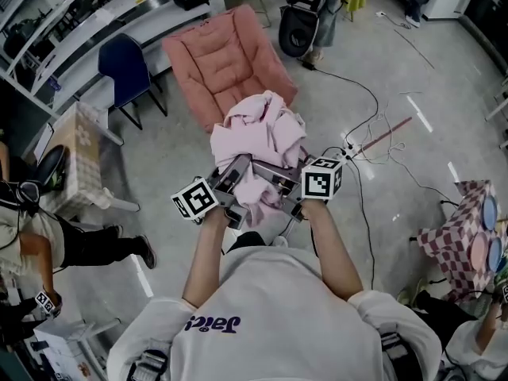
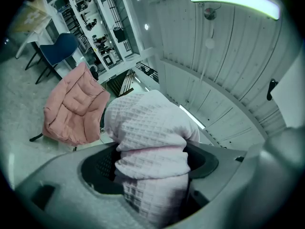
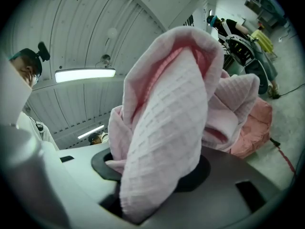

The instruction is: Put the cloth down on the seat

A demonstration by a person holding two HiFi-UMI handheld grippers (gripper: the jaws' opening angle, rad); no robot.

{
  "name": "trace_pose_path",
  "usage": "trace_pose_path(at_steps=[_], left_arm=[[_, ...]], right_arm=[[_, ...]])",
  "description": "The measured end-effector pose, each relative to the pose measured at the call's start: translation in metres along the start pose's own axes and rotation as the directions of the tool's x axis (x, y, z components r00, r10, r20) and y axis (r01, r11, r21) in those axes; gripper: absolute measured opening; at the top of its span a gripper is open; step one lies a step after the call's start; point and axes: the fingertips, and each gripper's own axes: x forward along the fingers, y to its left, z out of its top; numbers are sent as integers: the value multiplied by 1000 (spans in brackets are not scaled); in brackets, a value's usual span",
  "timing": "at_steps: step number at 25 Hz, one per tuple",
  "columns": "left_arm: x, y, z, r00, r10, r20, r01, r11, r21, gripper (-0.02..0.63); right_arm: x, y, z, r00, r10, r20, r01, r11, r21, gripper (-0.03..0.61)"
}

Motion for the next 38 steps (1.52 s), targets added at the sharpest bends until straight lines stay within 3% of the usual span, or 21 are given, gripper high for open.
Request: trace_pose_path(at_steps=[8, 14, 20, 27, 33, 38], left_arm=[[-5, 36, 4, 997, 72, 42, -70, 996, -50, 354], [15, 90, 39, 994, 100, 41, -97, 992, -86, 354], [74, 150, 105, 996, 85, 26, -82, 992, -92, 354], [149, 211, 224, 998, 69, 8, -68, 995, -74, 354], [167, 245, 244, 997, 66, 29, -63, 994, -91, 354], [191, 279, 295, 1000, 25, -16, -26, 997, -68, 354]], right_arm=[[22, -25, -13, 998, 0, -61, 3, 999, 51, 241], [69, -71, -2, 997, -29, -74, 36, 995, 91, 247], [129, -144, 47, 993, -96, -72, 104, 989, 109, 272], [226, -219, 136, 988, -144, -50, 150, 981, 124, 288], [254, -254, 146, 986, -152, -65, 159, 979, 130, 299], [304, -285, 172, 979, -186, -79, 195, 972, 129, 302]])
